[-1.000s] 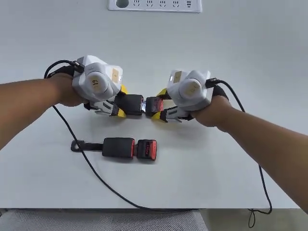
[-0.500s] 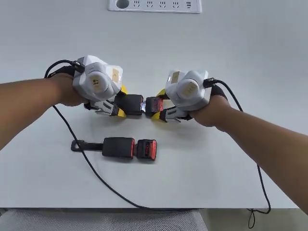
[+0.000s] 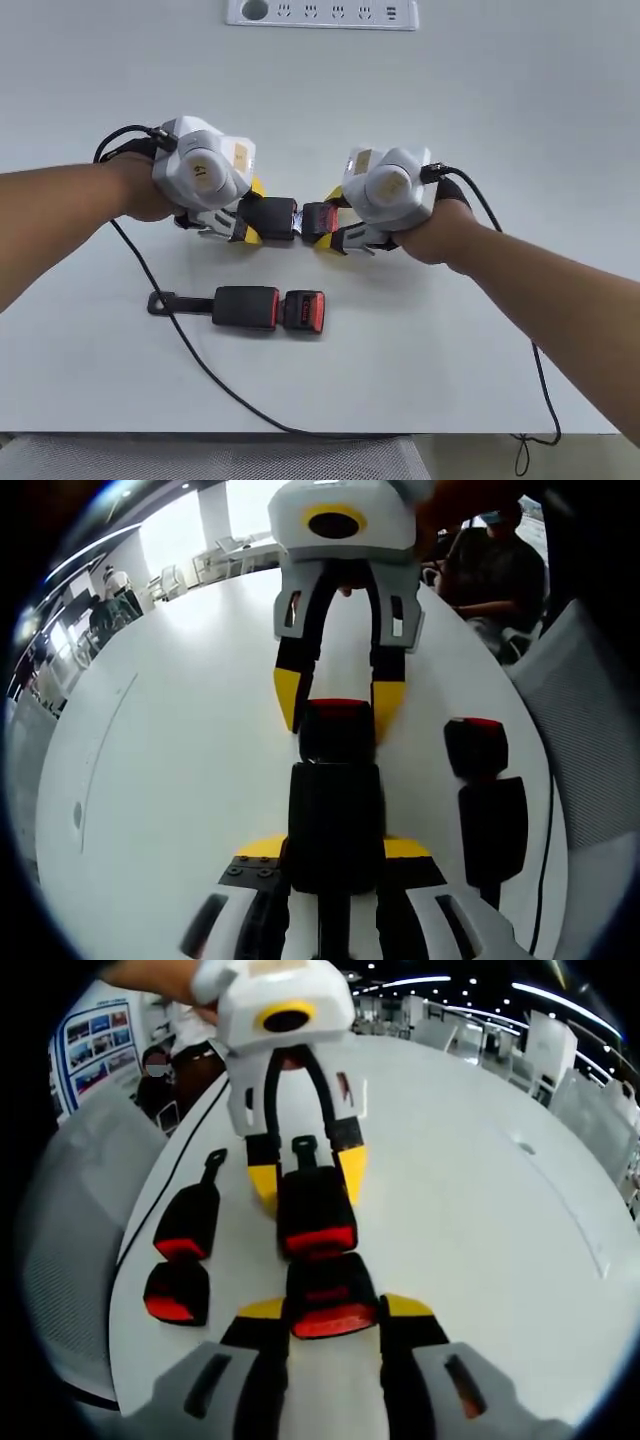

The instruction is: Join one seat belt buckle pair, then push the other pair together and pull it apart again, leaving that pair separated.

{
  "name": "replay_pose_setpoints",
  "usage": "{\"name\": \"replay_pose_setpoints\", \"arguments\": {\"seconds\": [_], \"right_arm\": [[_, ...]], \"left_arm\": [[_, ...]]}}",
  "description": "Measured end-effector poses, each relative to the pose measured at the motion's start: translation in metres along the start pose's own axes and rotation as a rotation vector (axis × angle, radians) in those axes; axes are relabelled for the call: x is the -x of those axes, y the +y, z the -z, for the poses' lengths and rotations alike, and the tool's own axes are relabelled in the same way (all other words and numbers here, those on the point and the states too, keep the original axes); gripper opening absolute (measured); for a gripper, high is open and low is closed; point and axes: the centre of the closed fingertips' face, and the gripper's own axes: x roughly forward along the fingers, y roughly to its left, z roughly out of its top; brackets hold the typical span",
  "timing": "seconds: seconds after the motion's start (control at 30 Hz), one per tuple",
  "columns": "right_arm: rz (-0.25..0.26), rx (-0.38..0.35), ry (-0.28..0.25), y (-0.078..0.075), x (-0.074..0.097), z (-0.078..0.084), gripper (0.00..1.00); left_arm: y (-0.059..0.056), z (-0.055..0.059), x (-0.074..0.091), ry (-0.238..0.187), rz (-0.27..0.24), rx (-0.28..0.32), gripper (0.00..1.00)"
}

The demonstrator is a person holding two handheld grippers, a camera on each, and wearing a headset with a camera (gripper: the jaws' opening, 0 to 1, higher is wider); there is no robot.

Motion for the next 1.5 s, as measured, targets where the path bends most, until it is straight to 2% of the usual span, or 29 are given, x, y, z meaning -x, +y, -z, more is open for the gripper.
{"name": "replay_pose_setpoints", "arguments": {"seconds": [0.47, 0.8, 1.1, 1.5], "right_arm": [[-0.009, 0.003, -0.005, -0.002, 0.001, 0.001, 0.34], [-0.010, 0.017, 0.016, -0.005, 0.012, 0.012, 0.35], [-0.007, 0.006, -0.013, -0.004, 0.014, 0.014, 0.35], [-0.008, 0.009, -0.032, -0.009, 0.022, 0.026, 0.35]], "left_arm": [[0.000, 0.000, 0.000, 0.004, -0.002, 0.015, 0.34], [0.000, 0.000, 0.001, 0.011, -0.003, 0.020, 0.34], [0.000, 0.000, 0.000, 0.014, -0.003, 0.026, 0.34], [0.000, 0.000, 0.000, 0.004, -0.001, 0.027, 0.34]]}}
